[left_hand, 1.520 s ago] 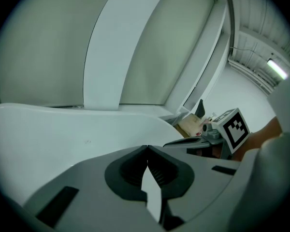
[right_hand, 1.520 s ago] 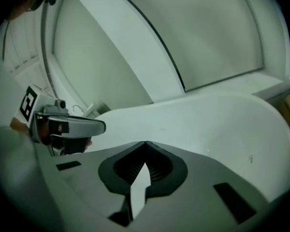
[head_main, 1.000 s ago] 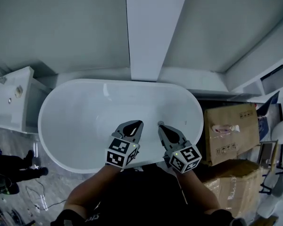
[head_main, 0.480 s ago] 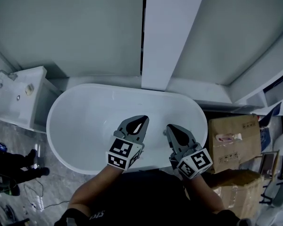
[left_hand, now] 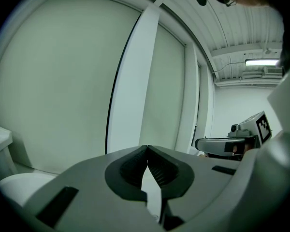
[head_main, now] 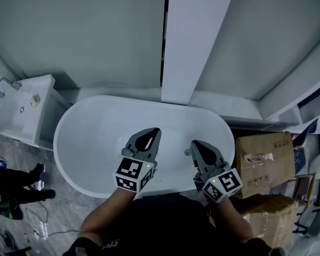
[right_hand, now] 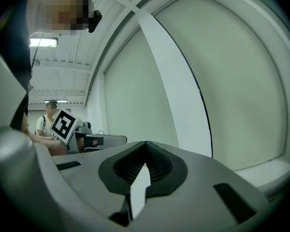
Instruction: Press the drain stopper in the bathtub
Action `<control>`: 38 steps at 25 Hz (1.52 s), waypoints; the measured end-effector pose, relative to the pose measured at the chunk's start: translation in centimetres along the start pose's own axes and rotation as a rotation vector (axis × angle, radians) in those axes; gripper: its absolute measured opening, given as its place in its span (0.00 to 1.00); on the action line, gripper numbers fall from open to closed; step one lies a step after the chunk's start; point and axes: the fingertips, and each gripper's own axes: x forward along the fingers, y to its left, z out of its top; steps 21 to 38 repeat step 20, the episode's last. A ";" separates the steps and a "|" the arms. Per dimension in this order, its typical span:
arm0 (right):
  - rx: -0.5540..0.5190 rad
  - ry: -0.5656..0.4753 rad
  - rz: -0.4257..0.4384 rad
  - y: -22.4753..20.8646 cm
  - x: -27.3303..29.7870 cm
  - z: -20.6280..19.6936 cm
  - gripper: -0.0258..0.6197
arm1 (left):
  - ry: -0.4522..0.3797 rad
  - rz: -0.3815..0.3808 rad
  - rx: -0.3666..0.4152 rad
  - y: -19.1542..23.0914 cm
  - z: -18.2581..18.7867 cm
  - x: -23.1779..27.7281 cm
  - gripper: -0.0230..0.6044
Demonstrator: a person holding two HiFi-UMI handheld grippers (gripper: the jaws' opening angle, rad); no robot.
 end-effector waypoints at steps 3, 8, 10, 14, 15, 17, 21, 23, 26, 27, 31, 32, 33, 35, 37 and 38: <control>-0.010 -0.005 -0.008 -0.4 -0.4 0.3 0.06 | -0.008 0.009 0.008 0.0 0.4 -0.3 0.06; -0.019 -0.013 -0.023 -1.0 -0.9 0.7 0.06 | -0.018 0.026 0.015 0.2 0.7 -0.9 0.06; -0.024 -0.014 -0.027 -1.2 -1.1 0.8 0.06 | -0.015 0.033 0.016 0.4 0.6 -1.1 0.06; -0.026 -0.013 -0.033 -1.5 -1.2 0.9 0.06 | -0.006 0.037 0.015 0.5 0.3 -1.0 0.06; -0.028 -0.014 -0.032 -1.5 -1.2 0.9 0.06 | -0.007 0.037 0.016 0.4 0.4 -1.0 0.06; -0.031 -0.015 -0.031 -1.5 -1.2 0.8 0.06 | -0.011 0.036 0.019 0.3 0.5 -0.8 0.06; -0.034 -0.015 -0.030 -1.6 -1.2 0.8 0.06 | -0.016 0.032 0.026 0.0 0.5 -0.6 0.06; -0.034 -0.015 -0.030 -1.6 -1.2 0.8 0.06 | -0.016 0.032 0.026 0.0 0.5 -0.6 0.06; -0.034 -0.015 -0.030 -1.6 -1.2 0.8 0.06 | -0.016 0.032 0.026 0.0 0.5 -0.6 0.06; -0.034 -0.015 -0.030 -1.6 -1.2 0.8 0.06 | -0.016 0.032 0.026 0.0 0.5 -0.6 0.06; -0.034 -0.015 -0.030 -1.6 -1.2 0.8 0.06 | -0.016 0.032 0.026 0.0 0.5 -0.6 0.06; -0.034 -0.015 -0.030 -1.6 -1.2 0.8 0.06 | -0.016 0.032 0.026 0.0 0.5 -0.6 0.06; -0.034 -0.015 -0.030 -1.6 -1.2 0.8 0.06 | -0.016 0.032 0.026 0.0 0.5 -0.6 0.06; -0.034 -0.015 -0.030 -1.6 -1.2 0.8 0.06 | -0.016 0.032 0.026 0.0 0.5 -0.6 0.06; -0.034 -0.015 -0.030 -1.6 -1.2 0.8 0.06 | -0.016 0.032 0.026 0.0 0.5 -0.6 0.06; -0.034 -0.015 -0.030 -1.6 -1.2 0.8 0.06 | -0.016 0.032 0.026 0.0 0.5 -0.6 0.06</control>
